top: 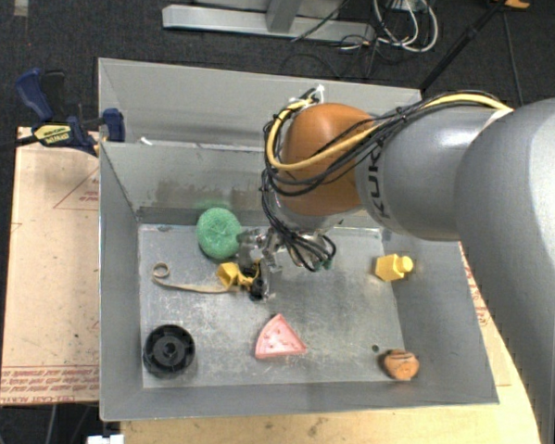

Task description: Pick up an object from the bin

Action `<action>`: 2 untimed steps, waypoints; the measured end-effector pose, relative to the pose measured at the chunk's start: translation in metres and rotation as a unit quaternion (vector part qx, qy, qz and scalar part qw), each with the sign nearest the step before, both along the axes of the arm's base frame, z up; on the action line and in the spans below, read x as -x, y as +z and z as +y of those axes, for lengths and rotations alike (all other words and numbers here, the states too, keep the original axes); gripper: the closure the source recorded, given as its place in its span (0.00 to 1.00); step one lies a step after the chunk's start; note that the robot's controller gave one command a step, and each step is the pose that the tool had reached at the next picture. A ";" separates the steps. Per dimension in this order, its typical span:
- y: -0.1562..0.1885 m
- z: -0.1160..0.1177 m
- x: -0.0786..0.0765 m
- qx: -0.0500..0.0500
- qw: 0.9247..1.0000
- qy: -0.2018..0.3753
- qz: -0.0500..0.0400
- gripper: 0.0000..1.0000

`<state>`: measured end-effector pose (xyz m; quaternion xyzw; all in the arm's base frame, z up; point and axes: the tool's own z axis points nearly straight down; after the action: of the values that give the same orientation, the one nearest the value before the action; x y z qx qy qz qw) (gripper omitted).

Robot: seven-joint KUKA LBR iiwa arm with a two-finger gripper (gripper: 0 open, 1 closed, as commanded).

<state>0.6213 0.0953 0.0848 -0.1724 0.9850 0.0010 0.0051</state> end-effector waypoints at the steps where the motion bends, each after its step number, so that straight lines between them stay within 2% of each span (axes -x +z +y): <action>1: 0.000 0.000 0.000 0.000 1.000 0.000 0.000 1.00; 2: 0.034 0.023 0.000 0.002 1.000 0.004 0.005 1.00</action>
Offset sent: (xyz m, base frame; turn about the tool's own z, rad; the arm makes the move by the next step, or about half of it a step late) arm 0.0017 0.0411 0.0620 -0.0164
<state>0.6211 0.1183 0.1188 -0.1766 0.9843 0.0002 0.0000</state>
